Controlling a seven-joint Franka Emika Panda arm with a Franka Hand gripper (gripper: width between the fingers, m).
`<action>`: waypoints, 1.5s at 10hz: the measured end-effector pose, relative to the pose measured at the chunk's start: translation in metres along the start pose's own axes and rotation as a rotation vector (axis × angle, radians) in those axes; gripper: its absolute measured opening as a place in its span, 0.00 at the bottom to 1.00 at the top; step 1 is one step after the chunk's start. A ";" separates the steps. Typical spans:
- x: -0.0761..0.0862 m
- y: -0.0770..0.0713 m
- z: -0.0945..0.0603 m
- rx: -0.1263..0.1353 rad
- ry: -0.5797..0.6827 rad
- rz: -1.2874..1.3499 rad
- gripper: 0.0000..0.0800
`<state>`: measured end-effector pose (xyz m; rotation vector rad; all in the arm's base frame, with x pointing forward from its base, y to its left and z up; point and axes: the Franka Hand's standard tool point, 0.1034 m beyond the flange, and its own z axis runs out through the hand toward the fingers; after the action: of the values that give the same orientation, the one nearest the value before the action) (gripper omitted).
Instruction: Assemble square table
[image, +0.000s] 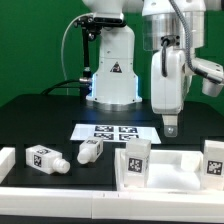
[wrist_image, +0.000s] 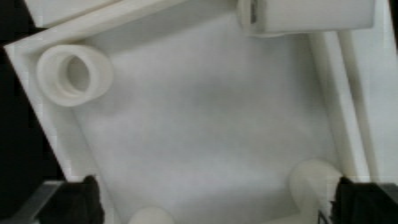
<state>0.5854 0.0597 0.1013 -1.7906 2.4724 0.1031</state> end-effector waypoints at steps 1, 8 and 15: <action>0.000 0.000 0.000 -0.001 0.000 -0.001 0.81; 0.024 0.028 0.029 0.118 0.061 -0.082 0.81; 0.031 0.033 0.033 0.097 0.084 -0.372 0.81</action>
Offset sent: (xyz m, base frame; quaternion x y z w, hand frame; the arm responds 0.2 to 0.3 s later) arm -0.0375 -0.0150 -0.0220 0.0929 0.0250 -0.0312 0.9949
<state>0.5457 0.0443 0.0650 -2.2110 2.1047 -0.1175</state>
